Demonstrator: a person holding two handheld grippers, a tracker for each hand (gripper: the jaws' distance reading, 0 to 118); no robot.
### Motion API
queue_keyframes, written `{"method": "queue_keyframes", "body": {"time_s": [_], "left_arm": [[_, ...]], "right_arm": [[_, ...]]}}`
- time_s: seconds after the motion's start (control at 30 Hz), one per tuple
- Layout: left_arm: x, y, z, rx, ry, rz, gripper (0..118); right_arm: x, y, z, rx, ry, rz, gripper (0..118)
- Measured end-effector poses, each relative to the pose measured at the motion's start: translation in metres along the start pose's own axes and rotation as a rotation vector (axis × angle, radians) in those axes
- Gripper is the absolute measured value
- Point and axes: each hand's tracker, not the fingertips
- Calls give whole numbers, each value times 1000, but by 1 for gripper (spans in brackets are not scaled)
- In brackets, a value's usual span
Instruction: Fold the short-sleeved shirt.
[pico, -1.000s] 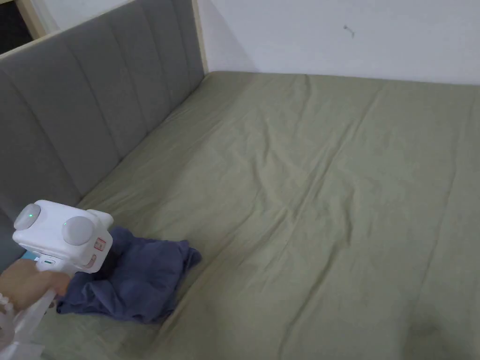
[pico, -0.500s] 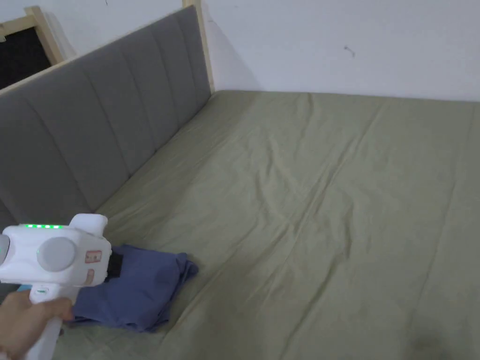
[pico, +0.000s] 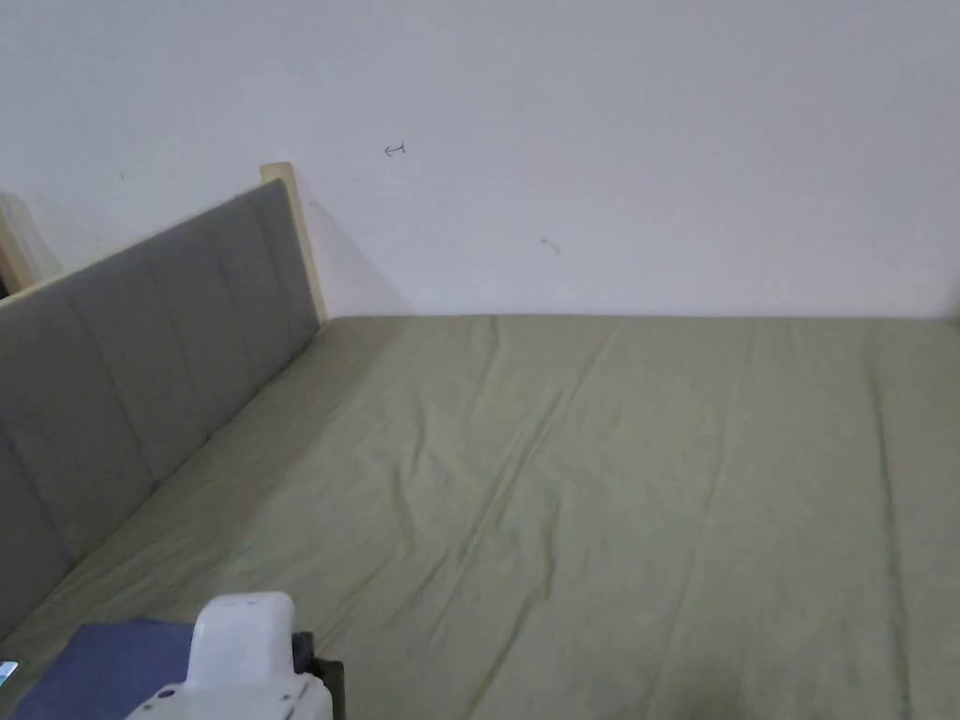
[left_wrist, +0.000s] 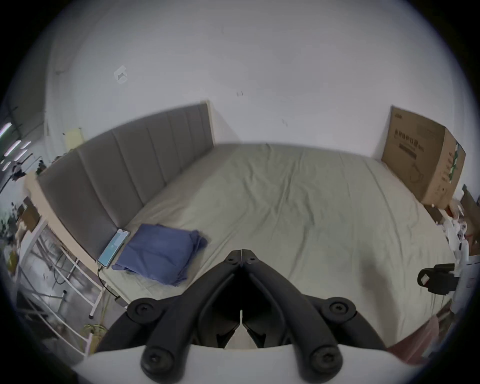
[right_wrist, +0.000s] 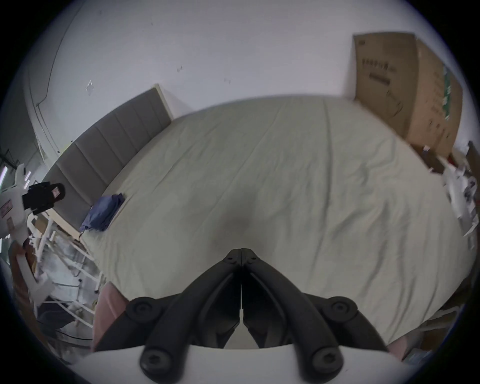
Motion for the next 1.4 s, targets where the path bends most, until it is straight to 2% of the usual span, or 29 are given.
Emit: {"method": "queue_keyframes", "body": {"time_s": [0.1,0.2,0.33,0.57,0.83,1.0,1.2,1.3,1.37,1.4], "left_arm": [[28,0,25,72,-127,98,0],[57,9,42,217,-79,-14,0],[78,23,60,292,-171,64,0],[106,37,82,378,-226,-9,0],[111,42,93,429,-213,-26,0],[106,42,91,424,-203,10,0],[108,41,86,422,-171,-45,0],[109,42,85,427,-173,-52,15],[109,44,83,422,-186,-47,39],[109,45,81,415,-188,-42,60]], "right_arm": [[6,11,22,108,-29,2,0],[7,20,42,236,-129,40,0],[4,36,66,385,-190,75,0],[-6,48,102,565,-266,155,0],[-10,53,109,606,-246,143,0],[-12,54,108,602,-242,144,0],[-14,55,109,616,-265,136,0],[-14,57,110,634,-284,134,1],[-13,59,111,637,-296,136,6],[-13,59,111,641,-301,134,18]]}}
